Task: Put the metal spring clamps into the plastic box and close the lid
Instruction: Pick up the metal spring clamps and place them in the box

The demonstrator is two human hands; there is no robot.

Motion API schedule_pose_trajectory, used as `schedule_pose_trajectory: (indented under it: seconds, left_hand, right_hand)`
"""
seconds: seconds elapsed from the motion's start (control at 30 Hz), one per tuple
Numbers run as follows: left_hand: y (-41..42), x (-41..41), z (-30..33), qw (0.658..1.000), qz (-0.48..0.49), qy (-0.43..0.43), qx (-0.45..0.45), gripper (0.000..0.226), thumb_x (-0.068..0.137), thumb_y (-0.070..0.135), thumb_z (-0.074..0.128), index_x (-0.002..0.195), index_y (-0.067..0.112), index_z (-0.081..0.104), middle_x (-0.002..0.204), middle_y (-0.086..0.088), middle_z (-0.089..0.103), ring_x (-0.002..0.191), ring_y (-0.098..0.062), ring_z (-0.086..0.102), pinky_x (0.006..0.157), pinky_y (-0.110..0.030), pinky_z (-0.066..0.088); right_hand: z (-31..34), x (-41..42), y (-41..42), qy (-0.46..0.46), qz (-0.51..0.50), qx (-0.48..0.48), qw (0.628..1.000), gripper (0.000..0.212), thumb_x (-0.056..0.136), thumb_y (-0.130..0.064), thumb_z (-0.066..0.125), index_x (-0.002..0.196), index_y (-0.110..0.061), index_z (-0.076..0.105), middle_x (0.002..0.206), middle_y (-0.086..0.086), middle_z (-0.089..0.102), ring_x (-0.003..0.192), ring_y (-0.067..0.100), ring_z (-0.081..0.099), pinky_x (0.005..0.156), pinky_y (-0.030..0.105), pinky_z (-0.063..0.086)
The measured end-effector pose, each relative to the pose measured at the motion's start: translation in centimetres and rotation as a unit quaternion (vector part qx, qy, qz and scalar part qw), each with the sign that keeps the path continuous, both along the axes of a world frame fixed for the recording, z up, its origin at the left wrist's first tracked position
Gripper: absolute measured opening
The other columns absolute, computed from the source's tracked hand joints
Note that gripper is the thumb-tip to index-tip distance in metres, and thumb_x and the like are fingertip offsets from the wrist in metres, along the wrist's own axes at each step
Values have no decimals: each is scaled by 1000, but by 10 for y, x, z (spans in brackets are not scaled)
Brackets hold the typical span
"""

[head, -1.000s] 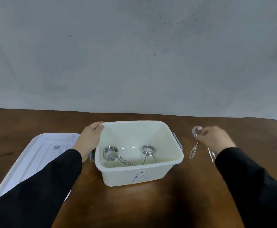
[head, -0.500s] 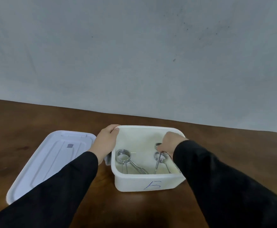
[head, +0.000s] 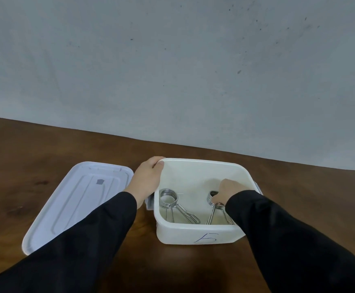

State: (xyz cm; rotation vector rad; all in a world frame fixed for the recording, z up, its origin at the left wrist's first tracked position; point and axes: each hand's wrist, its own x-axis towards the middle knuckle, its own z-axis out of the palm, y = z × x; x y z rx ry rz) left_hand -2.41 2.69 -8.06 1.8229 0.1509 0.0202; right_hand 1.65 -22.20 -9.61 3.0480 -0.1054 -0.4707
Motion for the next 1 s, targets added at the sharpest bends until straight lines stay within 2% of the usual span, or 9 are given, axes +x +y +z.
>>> schedule_pose_trajectory:
  seconds: [0.1,0.23,0.33,0.43,0.6,0.7,0.83,0.93,1.0]
  left_hand:
    - [-1,0,-1,1000,-2,-1,6,35,106,27,37,130,22,63,121,3,66,107,-14,59,75,-21,46]
    - [-1,2,-1,1000,-3,-2,8,35,106,27,37,130,22,63,122,4,66,107,-14,59,74,-20,45]
    - [0,1,0,1000,-8,9,-4,35,105,30,39,129,23,63,120,6,66,107,-12,60,76,-23,46]
    - [1,-5,2,1000,16,9,-7,31,106,38,36,120,24,61,105,14,63,102,-10,56,82,-27,43]
    - [21,-39,-22,975,145,-14,169,30,104,38,43,124,22,59,117,0,67,99,-14,61,88,-28,52]
    - [41,-86,-46,932,144,-39,331,20,98,37,55,111,26,65,110,4,68,95,-13,62,89,-27,52]
    - [62,-140,-76,867,89,7,490,25,93,53,54,109,37,64,114,15,64,105,-8,59,99,-30,41]
    - [71,-160,-91,866,73,9,495,32,93,60,49,111,38,62,114,17,63,108,-6,58,101,-30,40]
    - [73,-166,-96,870,68,-16,487,30,92,58,53,107,34,64,109,15,65,103,-8,60,97,-28,43]
  right_hand:
    - [1,1,-4,13,2,2,1000,35,82,-49,66,87,-16,57,82,-1,57,84,25,55,81,32,41]
    - [9,0,-6,-7,-9,-4,1000,37,90,-54,52,98,-19,61,90,-2,52,102,27,57,95,38,42]
    - [41,-8,-8,-85,9,72,994,39,97,-40,46,70,-12,53,67,2,55,74,29,59,63,28,47]
    - [69,-30,0,-183,53,162,968,45,97,-34,45,71,1,55,65,13,64,62,32,56,58,39,49]
    - [72,-92,33,-240,158,245,926,47,96,-36,54,59,-11,43,52,-1,41,52,19,37,53,36,35]
    - [69,-135,51,-281,241,309,876,41,95,-41,52,59,-26,39,51,-8,37,51,11,40,53,34,41]
    - [31,-181,74,-255,324,378,829,42,94,-38,56,59,-20,42,55,-7,40,52,9,40,51,33,39]
    - [-19,-191,85,-184,333,363,851,42,96,-40,55,61,-19,44,62,-4,46,57,12,44,54,35,41]
    - [-42,-192,91,-112,304,351,879,38,98,-44,49,68,-22,48,72,-5,51,66,9,47,62,29,41]
